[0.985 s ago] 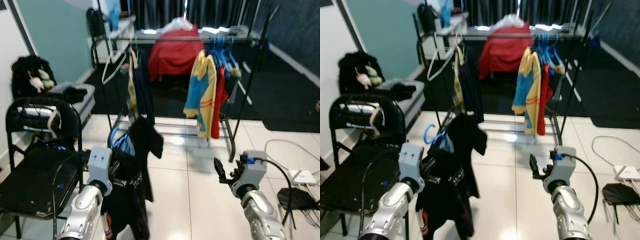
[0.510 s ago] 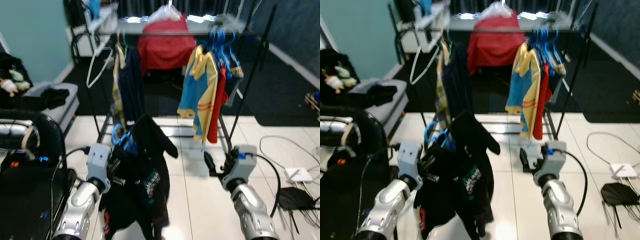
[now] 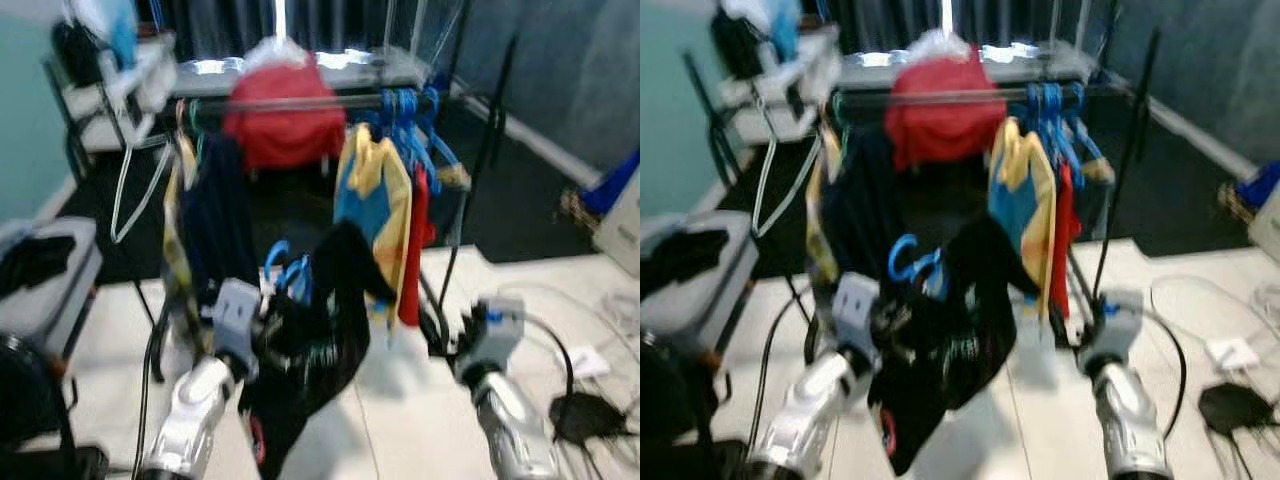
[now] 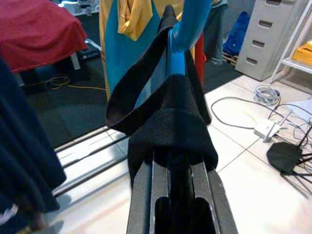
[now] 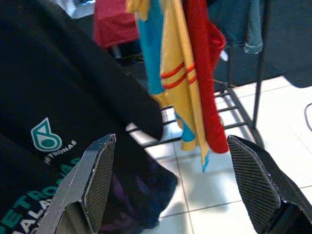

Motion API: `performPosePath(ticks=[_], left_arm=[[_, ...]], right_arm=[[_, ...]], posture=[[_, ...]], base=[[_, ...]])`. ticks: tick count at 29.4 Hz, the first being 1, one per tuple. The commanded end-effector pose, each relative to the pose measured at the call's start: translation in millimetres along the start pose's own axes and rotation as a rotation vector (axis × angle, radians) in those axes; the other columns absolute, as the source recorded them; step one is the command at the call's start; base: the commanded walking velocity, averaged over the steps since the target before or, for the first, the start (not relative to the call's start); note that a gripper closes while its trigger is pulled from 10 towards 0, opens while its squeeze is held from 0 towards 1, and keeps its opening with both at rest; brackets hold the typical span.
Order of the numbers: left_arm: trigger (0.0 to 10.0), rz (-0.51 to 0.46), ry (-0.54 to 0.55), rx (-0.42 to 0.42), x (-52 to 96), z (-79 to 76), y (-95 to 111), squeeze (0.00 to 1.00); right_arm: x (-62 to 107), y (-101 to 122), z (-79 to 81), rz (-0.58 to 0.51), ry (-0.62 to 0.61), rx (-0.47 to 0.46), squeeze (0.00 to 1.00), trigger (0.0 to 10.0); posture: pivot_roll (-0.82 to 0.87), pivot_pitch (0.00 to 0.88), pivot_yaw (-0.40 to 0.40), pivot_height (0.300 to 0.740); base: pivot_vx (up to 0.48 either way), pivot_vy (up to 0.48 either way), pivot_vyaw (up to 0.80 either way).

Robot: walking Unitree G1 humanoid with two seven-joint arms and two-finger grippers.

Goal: Hang hanger

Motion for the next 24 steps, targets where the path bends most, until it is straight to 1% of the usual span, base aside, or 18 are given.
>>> performPosePath(ticks=[1, 3, 5, 14, 16, 17, 18, 19, 20, 22, 23, 24], left_arm=[[10.0, -0.02, -0.012, -0.005, -4.2, -7.1, 6.0, 0.0], [10.0, -0.02, -0.012, -0.005, -4.2, -7.1, 6.0, 0.0], [10.0, -0.017, -0.006, -0.004, -7.9, -11.0, 6.9, 0.0], [10.0, -0.026, 0.017, 0.0, -17.9, -18.5, 13.7, 0.0], [10.0, -0.035, 0.004, 0.016, -23.3, -25.1, 17.6, 0.0], [10.0, -0.035, 0.004, 0.016, -23.3, -25.1, 17.6, 0.0], [10.0, -0.038, -0.01, 0.022, -25.8, -29.6, 19.0, 0.0], [10.0, -0.038, -0.01, 0.022, -25.8, -29.6, 19.0, 0.0], [10.0, -0.041, -0.03, 0.027, -27.8, -34.6, 20.0, 0.0], [10.0, -0.041, -0.03, 0.027, -27.8, -34.6, 20.0, 0.0], [10.0, -0.041, -0.049, 0.03, -29.4, -40.1, 20.3, 0.0], [10.0, -0.041, -0.049, 0.03, -29.4, -40.1, 20.3, 0.0]], right_arm=[[0.7, -0.9, -2.7, -0.002, -0.01, -0.01, 0.0, 10.0], [0.7, -0.9, -2.7, -0.002, -0.01, -0.01, 0.0, 10.0], [0.5, -0.3, -2.2, -0.006, -0.008, -0.011, 0.0, 10.0], [0.3, 1.5, -1.4, -0.014, -0.002, -0.004, 0.0, 10.0], [0.3, 1.6, -1.3, -0.016, 0.0, -0.004, 0.0, 10.0], [0.3, 1.6, -1.3, -0.016, 0.0, -0.004, 0.0, 10.0], [0.3, 1.7, -1.4, -0.017, 0.001, -0.006, 0.0, 10.0], [0.3, 1.7, -1.4, -0.017, 0.001, -0.006, 0.0, 10.0], [0.2, 2.1, -1.5, -0.02, 0.0, -0.009, 0.0, 10.0], [0.2, 2.1, -1.5, -0.02, 0.0, -0.009, 0.0, 10.0], [0.2, 2.2, -1.7, -0.021, -0.001, -0.012, 0.0, 10.0], [0.2, 2.2, -1.7, -0.021, -0.001, -0.012, 0.0, 10.0]], posture=[[-0.11, 0.0, 0.048, 0.74], [-0.11, 0.0, 0.048, 0.74], [-0.12, 0.0, 0.052, 0.74], [-0.12, 0.0, 0.054, 0.74], [-0.13, 0.0, 0.055, 0.74], [-0.13, 0.0, 0.055, 0.74], [-0.13, 0.0, 0.054, 0.74], [-0.13, 0.0, 0.054, 0.74], [-0.13, 0.0, 0.057, 0.74], [-0.13, 0.0, 0.057, 0.74], [-0.13, 0.0, 0.059, 0.74], [-0.13, 0.0, 0.059, 0.74]], base=[[0.48, 0.0, 0.0], [0.48, 0.0, 0.0], [0.48, 0.0, 0.0], [0.48, 0.0, 0.0], [0.48, 0.0, 0.0], [0.48, 0.0, 0.0], [0.48, 0.0, 0.0], [0.48, 0.0, 0.0], [0.48, 0.0, 0.0], [0.48, 0.0, 0.0], [0.48, 0.0, 0.0], [0.48, 0.0, 0.0]])
Point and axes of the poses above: a point about 5 cm out from each wrist's last joint towards the gripper, its own x axis pointing back from the gripper into the wrist, its own y axis along the axis of the wrist's last joint, z = x × y, the point moved 4 cm from there along -x, pointing out of the wrist towards the gripper, and after that the axes turned 5 degrees about x, right-handed, at the moved point
